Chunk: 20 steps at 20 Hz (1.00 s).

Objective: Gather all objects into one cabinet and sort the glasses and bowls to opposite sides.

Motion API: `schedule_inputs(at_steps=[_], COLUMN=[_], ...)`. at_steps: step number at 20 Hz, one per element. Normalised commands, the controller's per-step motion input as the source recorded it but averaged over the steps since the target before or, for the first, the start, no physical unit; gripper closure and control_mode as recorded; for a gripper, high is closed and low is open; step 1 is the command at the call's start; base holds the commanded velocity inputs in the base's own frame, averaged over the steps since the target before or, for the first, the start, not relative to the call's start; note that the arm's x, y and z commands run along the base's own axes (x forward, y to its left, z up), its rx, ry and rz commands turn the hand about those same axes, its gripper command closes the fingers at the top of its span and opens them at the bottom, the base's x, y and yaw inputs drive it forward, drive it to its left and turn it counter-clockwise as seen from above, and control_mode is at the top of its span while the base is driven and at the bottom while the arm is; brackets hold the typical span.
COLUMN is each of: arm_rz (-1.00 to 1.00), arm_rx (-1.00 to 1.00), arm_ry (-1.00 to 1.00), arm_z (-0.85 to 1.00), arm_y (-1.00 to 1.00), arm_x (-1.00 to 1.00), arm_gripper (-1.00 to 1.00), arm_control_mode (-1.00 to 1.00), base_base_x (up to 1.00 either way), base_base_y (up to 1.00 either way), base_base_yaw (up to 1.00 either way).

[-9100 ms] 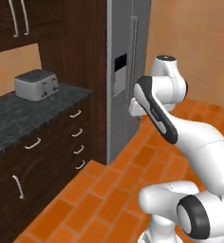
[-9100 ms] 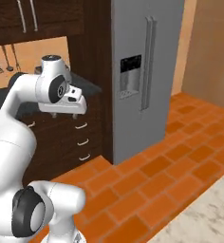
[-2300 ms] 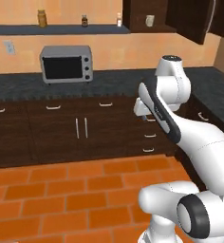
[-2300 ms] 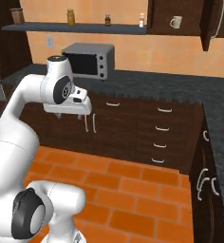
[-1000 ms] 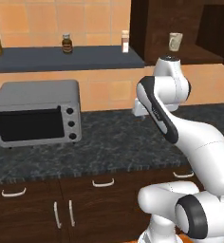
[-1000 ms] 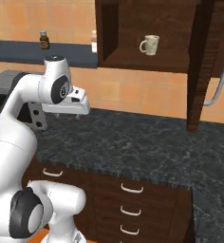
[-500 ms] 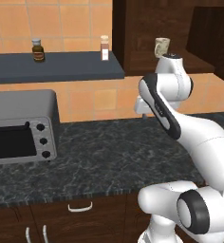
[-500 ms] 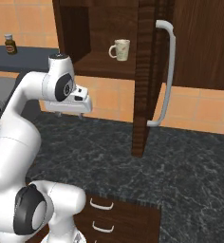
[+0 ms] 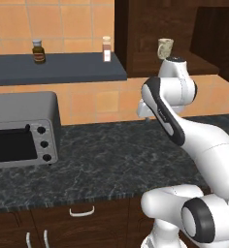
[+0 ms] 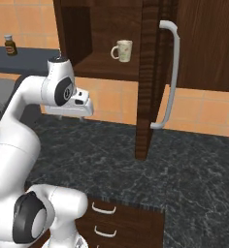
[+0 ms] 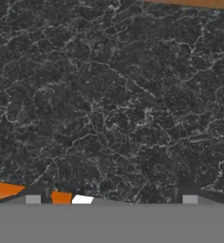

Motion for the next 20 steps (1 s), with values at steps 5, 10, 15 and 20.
schedule_inputs(at_steps=[5,10,15,20], arm_rz=[0.00,-0.02,-0.18,-0.24], arm_rx=[0.00,0.08,0.05,0.00], arm_ry=[0.00,-0.13,-0.29,-0.36], arm_z=[0.00,0.09,0.13,0.00], arm_y=[0.00,-0.80,-0.70,-0.03], arm_x=[0.00,-0.01,0.04,0.16], arm_gripper=[-1.00,-1.00,-1.00,-1.00], arm_control_mode=[1.00,-1.00,-1.00,-1.00], base_base_x=[0.41,0.06,0.00,0.00], base_base_y=[0.00,-0.11,0.00,0.00], base_base_yaw=[0.00,0.00,0.00,0.00])
